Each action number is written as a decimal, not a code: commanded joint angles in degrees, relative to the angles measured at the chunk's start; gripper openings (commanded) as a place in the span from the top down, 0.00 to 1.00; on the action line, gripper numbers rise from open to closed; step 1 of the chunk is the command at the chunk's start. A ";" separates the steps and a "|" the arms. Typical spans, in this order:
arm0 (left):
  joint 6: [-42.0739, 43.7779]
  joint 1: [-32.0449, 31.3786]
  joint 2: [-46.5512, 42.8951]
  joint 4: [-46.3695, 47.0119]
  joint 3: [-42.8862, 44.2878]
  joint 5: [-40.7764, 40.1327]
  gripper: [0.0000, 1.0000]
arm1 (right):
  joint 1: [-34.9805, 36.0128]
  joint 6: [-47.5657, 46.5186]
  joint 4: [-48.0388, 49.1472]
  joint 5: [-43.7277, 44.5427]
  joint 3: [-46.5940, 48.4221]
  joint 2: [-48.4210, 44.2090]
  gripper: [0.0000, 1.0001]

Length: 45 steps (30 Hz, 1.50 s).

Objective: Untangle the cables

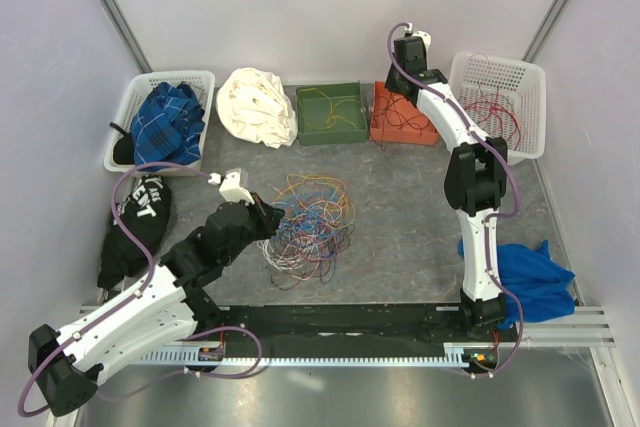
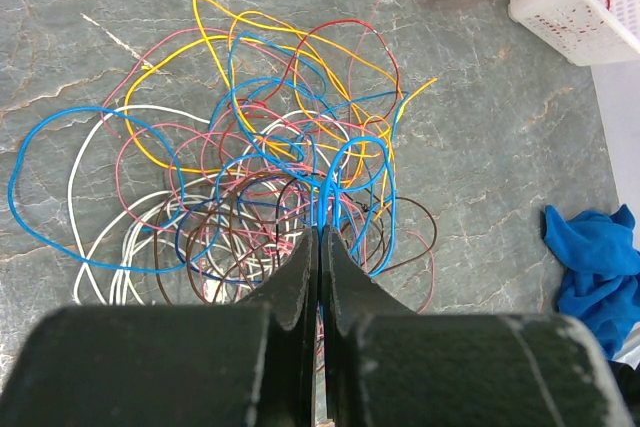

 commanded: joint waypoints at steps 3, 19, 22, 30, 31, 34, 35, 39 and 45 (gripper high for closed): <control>-1.70 0.08 -0.44 1.39 0.19 1.12 0.98 | 0.20 0.07 0.58 -0.97 -0.56 -4.12 0.76; -1.61 0.08 -0.70 1.47 0.01 1.30 0.98 | 2.65 -3.35 1.27 4.12 -8.00 -13.95 0.36; -1.87 0.08 -0.79 1.47 -0.16 1.38 0.98 | 5.19 -4.41 3.72 5.88 -16.60 -20.10 0.36; -2.49 0.08 -0.97 1.47 -0.34 2.79 0.98 | 14.25 -7.75 4.45 9.04 -36.22 -31.98 0.39; -2.66 0.08 -0.88 1.56 -0.42 3.05 0.98 | 15.91 -8.62 4.18 9.75 -37.11 -32.33 0.39; -3.27 0.08 -0.97 1.82 -0.95 3.67 0.98 | 18.29 -9.94 1.81 12.47 -38.26 -31.55 0.40; -3.45 0.08 -0.88 2.00 -1.13 3.84 0.98 | 18.74 -10.64 1.37 13.26 -38.35 -30.41 0.40; -3.98 0.08 -1.05 2.18 -1.66 4.19 0.98 | 19.80 -11.27 0.05 17.04 -38.26 -27.16 0.40; -3.89 0.08 -2.11 2.18 -2.01 4.11 0.98 | 19.71 -11.53 0.05 21.35 -37.04 -22.32 0.39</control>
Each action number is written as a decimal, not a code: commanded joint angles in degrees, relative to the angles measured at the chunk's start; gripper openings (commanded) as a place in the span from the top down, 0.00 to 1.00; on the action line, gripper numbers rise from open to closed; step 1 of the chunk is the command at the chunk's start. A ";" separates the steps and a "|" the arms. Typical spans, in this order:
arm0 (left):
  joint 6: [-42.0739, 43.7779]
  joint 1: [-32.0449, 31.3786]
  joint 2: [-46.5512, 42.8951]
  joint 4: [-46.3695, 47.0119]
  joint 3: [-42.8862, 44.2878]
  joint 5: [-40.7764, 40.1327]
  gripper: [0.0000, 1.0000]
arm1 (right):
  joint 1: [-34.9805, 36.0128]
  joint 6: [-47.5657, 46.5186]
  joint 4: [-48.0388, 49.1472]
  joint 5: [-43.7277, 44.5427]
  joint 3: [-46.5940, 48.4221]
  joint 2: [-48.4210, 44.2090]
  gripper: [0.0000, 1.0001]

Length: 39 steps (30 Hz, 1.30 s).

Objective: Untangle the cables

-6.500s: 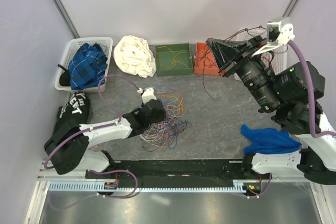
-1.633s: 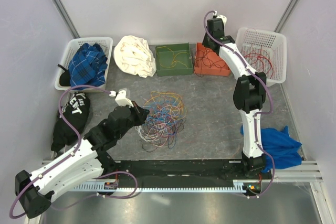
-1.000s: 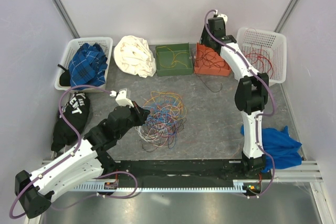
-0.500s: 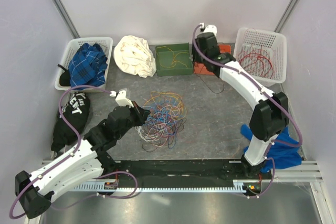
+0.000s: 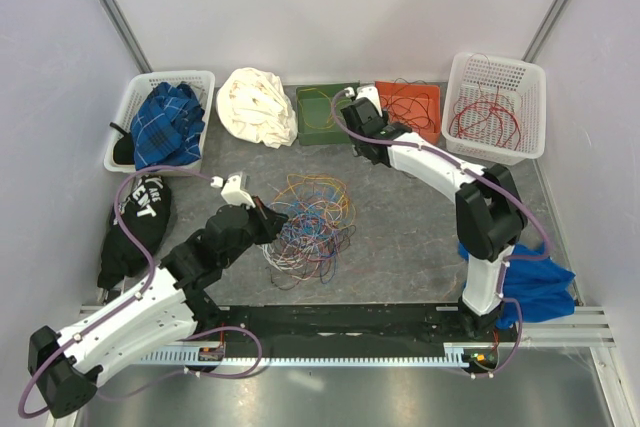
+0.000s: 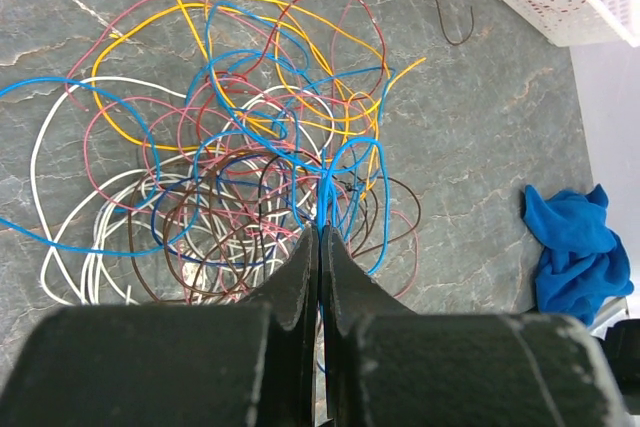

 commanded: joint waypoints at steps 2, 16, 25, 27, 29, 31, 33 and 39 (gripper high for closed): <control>-1.42 0.08 -1.52 1.41 -0.50 0.61 0.98 | -0.14 -0.86 -0.72 6.70 1.04 4.02 0.38; -2.65 0.08 -0.99 2.72 -2.26 1.75 0.98 | -3.56 1.07 9.13 8.20 -4.94 6.75 0.40; -3.27 0.08 1.29 4.05 -2.52 2.10 0.98 | -5.85 0.37 10.09 4.68 -4.41 10.44 0.43; -3.44 0.08 1.82 4.57 -2.78 2.02 0.98 | -6.46 0.45 10.18 4.06 -4.32 11.41 0.47; -3.71 0.08 2.26 4.75 -2.87 2.02 0.98 | -6.99 0.80 10.44 3.27 -4.67 11.76 0.63; -3.62 0.08 2.52 4.66 -2.87 2.10 0.98 | -6.99 1.16 11.14 3.36 -5.37 10.89 0.81; -3.62 0.08 2.35 4.66 -3.05 2.02 0.98 | -6.82 1.33 12.64 3.53 -6.95 8.53 0.96; -3.71 0.08 2.35 5.01 -3.23 1.93 0.98 | -5.76 1.16 12.29 4.77 -6.17 1.14 1.00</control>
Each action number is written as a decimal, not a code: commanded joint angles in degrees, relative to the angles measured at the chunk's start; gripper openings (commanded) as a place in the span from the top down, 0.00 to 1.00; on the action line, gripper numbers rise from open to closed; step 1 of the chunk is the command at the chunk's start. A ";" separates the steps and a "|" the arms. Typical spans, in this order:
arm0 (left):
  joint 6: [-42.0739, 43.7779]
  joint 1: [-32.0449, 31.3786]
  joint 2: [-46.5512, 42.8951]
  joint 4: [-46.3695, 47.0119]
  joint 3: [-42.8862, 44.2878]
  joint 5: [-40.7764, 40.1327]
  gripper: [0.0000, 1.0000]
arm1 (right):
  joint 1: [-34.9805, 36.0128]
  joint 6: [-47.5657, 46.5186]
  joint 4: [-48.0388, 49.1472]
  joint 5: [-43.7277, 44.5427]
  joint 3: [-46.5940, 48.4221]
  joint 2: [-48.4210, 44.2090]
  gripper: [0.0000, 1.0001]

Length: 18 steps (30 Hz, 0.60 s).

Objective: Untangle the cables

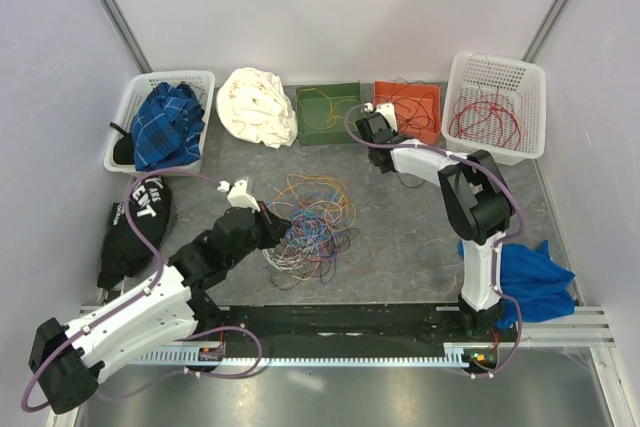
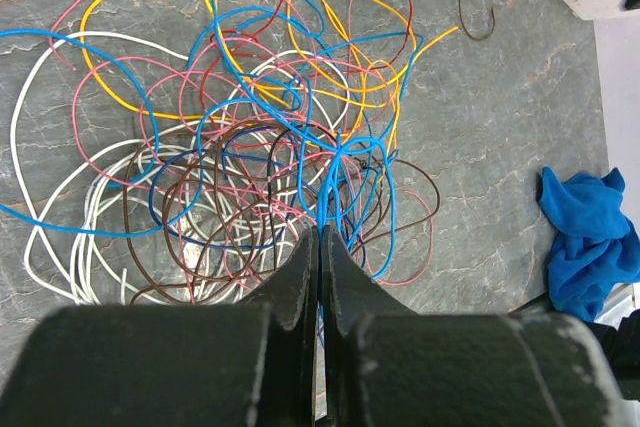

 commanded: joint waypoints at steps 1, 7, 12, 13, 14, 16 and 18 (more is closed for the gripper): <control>-1.72 0.08 -0.04 2.94 -0.25 -0.08 0.98 | 0.66 0.33 1.34 0.66 3.20 -8.64 1.00; -1.80 0.08 -0.47 3.20 -0.25 0.62 0.98 | -0.12 0.68 -5.06 -2.68 14.35 -6.45 1.00; -1.63 0.08 -1.97 2.68 -0.78 0.01 0.98 | -2.76 1.82 -7.98 -6.55 21.40 -2.59 1.00; -1.54 0.08 -2.23 2.41 -0.78 -0.17 0.98 | -3.02 1.73 -8.94 -6.90 23.85 -2.14 1.00; -1.37 0.08 -2.58 2.32 -0.87 -0.69 0.98 | -3.55 1.73 -9.56 -7.16 25.35 -1.62 1.00; -1.28 0.08 -2.76 2.15 -0.87 -1.05 0.98 | -4.17 1.03 -11.74 -7.61 30.26 0.23 1.00; -1.10 0.08 -2.67 2.06 -0.69 -1.14 0.98 | -4.78 0.33 -13.25 -7.69 33.87 2.59 1.00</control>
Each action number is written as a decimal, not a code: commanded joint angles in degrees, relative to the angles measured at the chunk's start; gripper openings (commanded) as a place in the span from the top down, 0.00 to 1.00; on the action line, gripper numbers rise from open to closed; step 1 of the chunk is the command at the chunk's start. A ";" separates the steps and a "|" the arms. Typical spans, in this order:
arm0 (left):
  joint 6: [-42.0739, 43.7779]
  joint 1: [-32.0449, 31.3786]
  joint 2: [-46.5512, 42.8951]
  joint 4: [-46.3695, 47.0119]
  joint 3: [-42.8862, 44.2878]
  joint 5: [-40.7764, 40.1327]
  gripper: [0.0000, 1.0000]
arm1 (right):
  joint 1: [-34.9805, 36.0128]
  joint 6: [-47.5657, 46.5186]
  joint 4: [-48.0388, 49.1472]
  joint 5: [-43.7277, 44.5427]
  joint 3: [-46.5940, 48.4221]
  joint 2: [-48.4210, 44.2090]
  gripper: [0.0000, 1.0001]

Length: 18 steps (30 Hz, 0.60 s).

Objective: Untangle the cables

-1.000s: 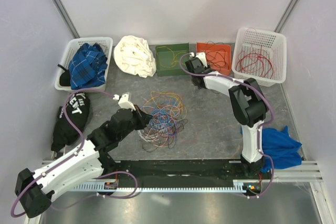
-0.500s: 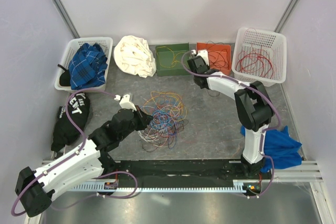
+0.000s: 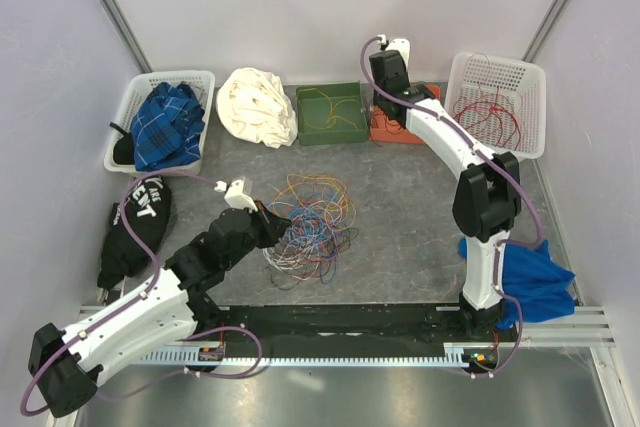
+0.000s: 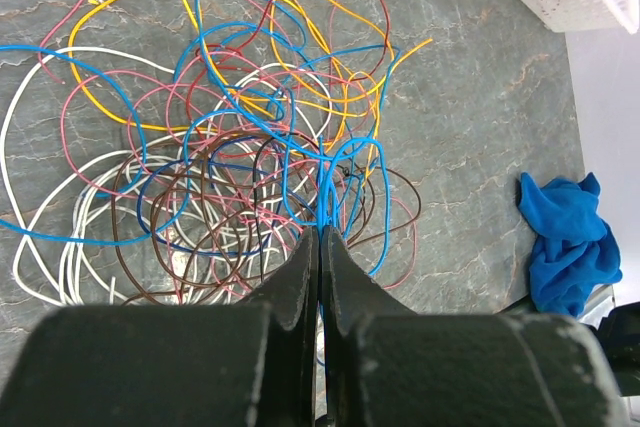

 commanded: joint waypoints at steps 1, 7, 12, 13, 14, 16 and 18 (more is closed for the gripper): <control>-0.95 0.08 -0.31 1.10 -0.17 -1.31 0.98 | -1.37 -1.87 -6.25 -1.42 11.32 4.81 1.00; -0.86 0.08 1.36 1.36 0.45 -1.14 0.98 | -4.09 -2.68 -9.08 -2.56 20.31 11.14 1.00; -0.86 0.08 1.89 1.54 0.01 -1.40 0.98 | -6.38 -1.62 -9.87 -4.84 22.25 13.96 0.85; -0.86 0.08 2.06 1.45 0.01 -1.49 0.98 | -6.39 -1.54 -9.87 -4.85 21.99 13.96 0.65; -0.86 0.08 2.15 1.54 0.01 -1.66 0.98 | -6.30 -1.45 -9.87 -5.02 21.90 13.87 0.57; -0.95 0.08 2.24 1.54 0.10 -1.75 0.98 | -6.30 -0.57 -9.78 -5.29 21.73 13.52 0.46; -1.04 0.08 2.50 1.45 0.18 -1.75 0.98 | -6.12 0.04 -9.61 -5.37 21.46 12.21 0.42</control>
